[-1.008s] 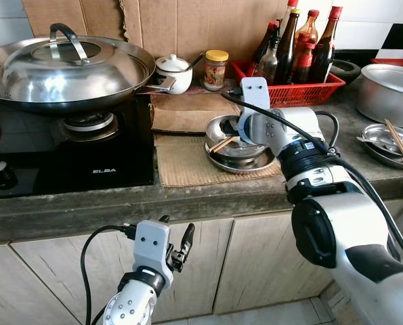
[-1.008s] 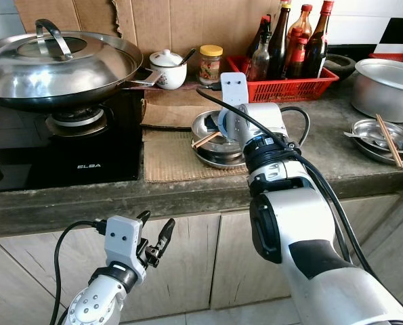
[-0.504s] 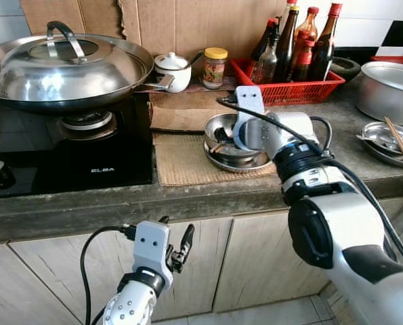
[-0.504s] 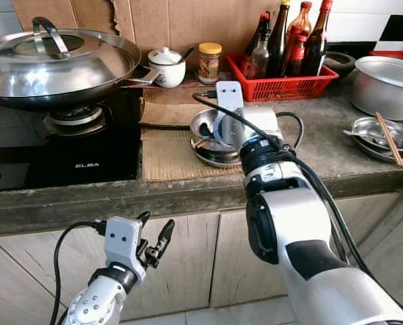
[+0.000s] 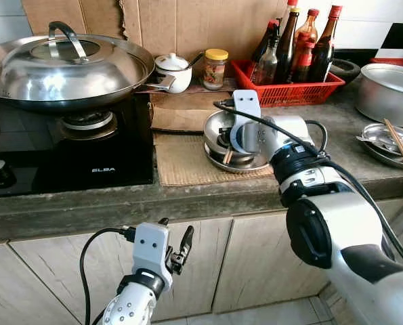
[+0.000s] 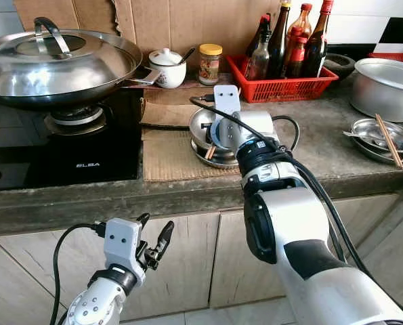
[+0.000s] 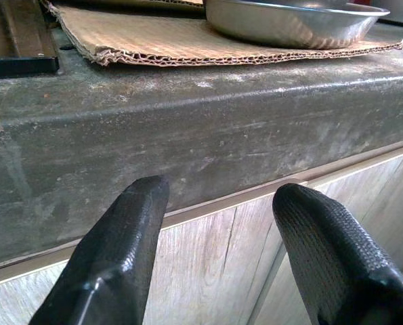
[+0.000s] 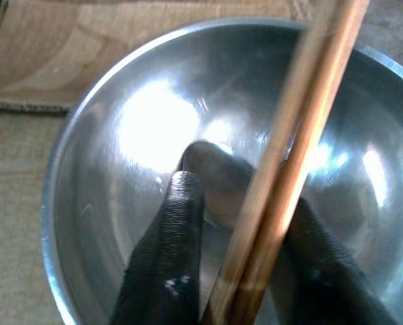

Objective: Kitchen organization

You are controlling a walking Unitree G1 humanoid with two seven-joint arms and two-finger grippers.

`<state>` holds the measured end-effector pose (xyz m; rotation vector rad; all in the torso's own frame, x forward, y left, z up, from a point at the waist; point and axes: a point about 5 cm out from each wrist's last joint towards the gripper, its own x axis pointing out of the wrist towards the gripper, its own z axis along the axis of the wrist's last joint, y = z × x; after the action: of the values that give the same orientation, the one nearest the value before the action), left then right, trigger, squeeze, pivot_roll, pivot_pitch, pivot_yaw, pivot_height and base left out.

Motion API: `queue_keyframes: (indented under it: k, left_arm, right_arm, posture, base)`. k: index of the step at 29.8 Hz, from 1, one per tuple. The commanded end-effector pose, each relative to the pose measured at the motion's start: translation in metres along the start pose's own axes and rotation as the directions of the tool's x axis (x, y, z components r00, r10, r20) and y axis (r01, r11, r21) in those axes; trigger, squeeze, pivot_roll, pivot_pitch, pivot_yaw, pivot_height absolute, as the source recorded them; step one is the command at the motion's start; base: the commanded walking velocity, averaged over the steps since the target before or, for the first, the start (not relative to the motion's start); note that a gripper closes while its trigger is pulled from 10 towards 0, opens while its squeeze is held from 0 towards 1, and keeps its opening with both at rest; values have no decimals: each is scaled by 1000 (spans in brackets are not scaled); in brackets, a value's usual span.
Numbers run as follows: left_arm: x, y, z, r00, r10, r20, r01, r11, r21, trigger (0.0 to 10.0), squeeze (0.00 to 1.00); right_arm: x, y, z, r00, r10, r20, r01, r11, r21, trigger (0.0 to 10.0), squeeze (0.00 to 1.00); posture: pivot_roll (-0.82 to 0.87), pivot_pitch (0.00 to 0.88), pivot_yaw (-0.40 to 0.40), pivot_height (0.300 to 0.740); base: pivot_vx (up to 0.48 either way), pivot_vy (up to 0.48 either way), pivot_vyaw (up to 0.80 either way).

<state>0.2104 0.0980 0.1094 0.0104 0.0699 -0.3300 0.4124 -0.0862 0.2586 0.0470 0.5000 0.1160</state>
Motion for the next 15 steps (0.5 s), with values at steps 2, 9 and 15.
queue_keyframes:
  k: [2,9,15]
  left_arm:
    - [-1,0,5,1000,1,14,-1,1000,3,10000,0]
    - [0,0,5,1000,1,13,-1,1000,3,10000,0]
    - [0,-1,5,1000,0,16,0,1000,-1,10000,0]
  right_arm:
    - [-6,0,16,998,12,62,-16,998,66,0,0]
    - [-23,1,47,963,55,263,-87,990,113,0,0]
    - [-50,-5,63,834,97,544,-162,984,73,0,0]
  posture:
    - [56,0,-86,740]
    - [57,0,-83,740]
    - [59,0,-80,740]
  base:
    - [0,0,0]
    - [0,0,0]
    - [0,0,0]
